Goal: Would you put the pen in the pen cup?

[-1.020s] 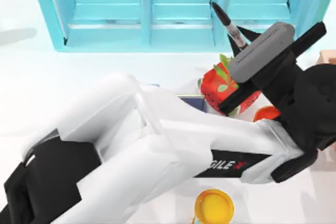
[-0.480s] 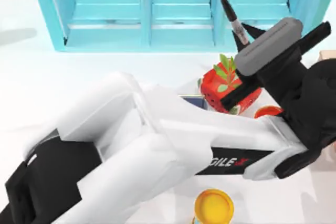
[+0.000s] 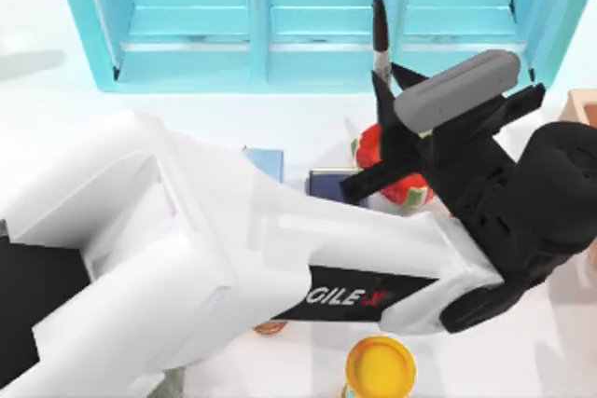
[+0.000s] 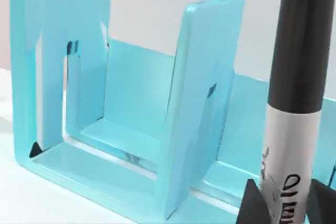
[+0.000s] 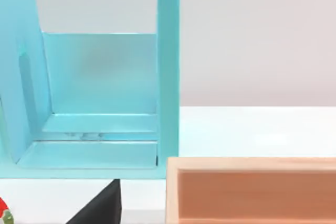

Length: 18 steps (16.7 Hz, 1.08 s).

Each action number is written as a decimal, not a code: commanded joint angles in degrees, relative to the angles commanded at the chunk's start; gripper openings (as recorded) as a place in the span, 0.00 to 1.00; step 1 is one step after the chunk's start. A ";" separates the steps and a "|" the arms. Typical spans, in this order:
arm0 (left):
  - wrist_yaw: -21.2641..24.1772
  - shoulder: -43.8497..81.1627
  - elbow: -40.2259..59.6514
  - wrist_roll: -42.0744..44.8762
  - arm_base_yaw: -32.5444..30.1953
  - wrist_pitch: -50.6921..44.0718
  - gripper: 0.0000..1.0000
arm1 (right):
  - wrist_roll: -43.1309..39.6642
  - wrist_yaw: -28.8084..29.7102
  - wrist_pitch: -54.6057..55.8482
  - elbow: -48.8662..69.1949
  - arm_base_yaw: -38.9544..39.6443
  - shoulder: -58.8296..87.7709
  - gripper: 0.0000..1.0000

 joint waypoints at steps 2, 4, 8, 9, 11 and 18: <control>0.00 -0.01 -0.01 0.00 0.00 -0.01 0.00 | 0.00 0.00 0.00 0.00 0.00 0.00 1.00; 0.00 -0.01 -0.01 0.00 0.00 -0.01 0.08 | 0.00 0.00 0.00 0.00 0.00 0.00 1.00; 0.00 -0.01 -0.01 0.00 0.00 -0.01 0.38 | 0.00 0.00 0.00 0.00 0.00 0.00 1.00; 0.00 -0.01 -0.01 0.00 0.00 -0.01 0.45 | 0.00 0.00 0.00 0.00 0.00 0.00 1.00; 0.00 -0.01 -0.01 0.00 0.00 -0.01 0.60 | 0.00 0.00 0.00 0.00 0.00 0.00 1.00; 0.00 -0.01 -0.01 0.00 0.00 -0.01 1.00 | 0.00 0.00 0.00 0.00 0.00 0.00 1.00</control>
